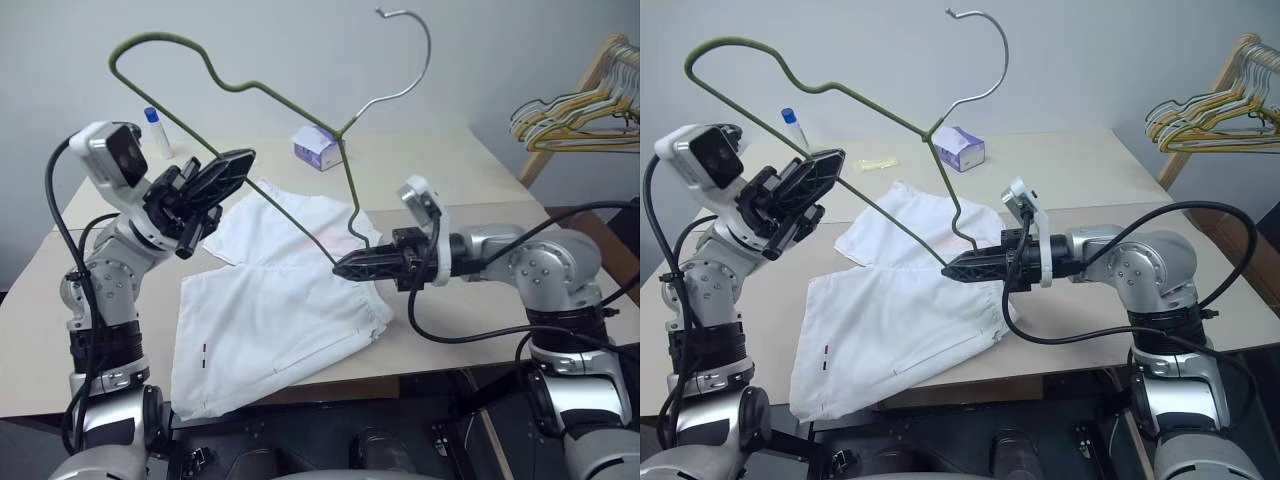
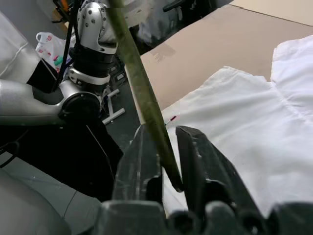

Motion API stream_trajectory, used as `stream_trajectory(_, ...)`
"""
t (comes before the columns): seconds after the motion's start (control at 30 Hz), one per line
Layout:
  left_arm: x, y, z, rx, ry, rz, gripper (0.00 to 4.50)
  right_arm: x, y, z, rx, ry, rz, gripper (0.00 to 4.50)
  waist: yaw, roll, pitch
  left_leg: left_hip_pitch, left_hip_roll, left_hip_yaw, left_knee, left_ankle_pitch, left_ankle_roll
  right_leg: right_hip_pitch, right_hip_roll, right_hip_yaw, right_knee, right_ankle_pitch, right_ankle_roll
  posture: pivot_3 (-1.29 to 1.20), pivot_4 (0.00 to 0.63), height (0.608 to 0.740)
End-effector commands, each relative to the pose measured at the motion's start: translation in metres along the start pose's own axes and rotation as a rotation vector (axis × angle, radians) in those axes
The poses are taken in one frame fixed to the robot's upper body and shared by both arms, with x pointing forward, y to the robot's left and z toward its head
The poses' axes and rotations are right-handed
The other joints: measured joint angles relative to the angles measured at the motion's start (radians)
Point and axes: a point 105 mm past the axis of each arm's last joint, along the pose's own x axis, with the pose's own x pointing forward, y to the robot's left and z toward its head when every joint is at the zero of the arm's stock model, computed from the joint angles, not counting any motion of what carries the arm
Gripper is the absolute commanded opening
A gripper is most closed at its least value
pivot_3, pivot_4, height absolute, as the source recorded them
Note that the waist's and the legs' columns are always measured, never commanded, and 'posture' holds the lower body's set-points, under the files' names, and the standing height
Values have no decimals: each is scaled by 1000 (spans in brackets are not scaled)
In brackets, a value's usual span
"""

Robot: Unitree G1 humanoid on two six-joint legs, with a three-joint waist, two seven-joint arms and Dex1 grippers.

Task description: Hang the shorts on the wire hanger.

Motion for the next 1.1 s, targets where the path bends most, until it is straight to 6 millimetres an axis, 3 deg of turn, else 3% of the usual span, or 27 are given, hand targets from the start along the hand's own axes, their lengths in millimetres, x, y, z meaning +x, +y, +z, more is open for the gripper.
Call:
stream_trajectory(0.03,4,-3,0,27,8,-19,0,-2,2,14,-54,-32,-10,10,0,0,0,0,0,0,0,0,0,0,0,0,0,0,0,-59,0,740)
stream_trajectory(0.07,4,-1,-1,23,6,-7,0,-2,2,15,-54,-35,-11,10,0,0,0,0,0,0,0,0,0,0,0,0,0,0,0,-59,0,740)
stream_trajectory(0.17,3,3,-7,5,34,24,756,-1,1,16,-52,-46,-20,0,0,0,0,0,0,0,0,0,0,0,0,0,0,0,0,-61,0,740)
stream_trajectory(0.4,-4,12,-27,-7,177,115,2882,-5,2,30,-70,-153,-49,0,0,0,0,0,0,0,0,0,0,0,0,0,0,0,0,-62,0,740)
stream_trajectory(0.57,-28,22,-51,50,409,226,4476,-36,-13,45,-91,-263,-231,0,0,0,0,0,0,1,0,0,0,0,0,0,0,0,0,-60,0,740)
stream_trajectory(0.73,-64,43,-51,212,608,421,4476,-94,-26,34,1,-283,-414,0,13,0,0,-1,0,1,0,-1,1,-1,0,0,-1,0,0,-56,0,740)
stream_trajectory(0.87,-88,39,-46,284,756,425,4476,-125,-26,8,83,-186,-511,0,16,0,0,-1,0,2,-3,-1,2,-2,0,0,-3,0,0,-64,0,740)
stream_trajectory(1.1,-95,-7,-58,275,906,182,4476,-116,-6,-60,467,-23,-347,0,5,1,1,0,0,2,-4,-2,3,-3,-1,2,-3,0,0,-65,0,740)
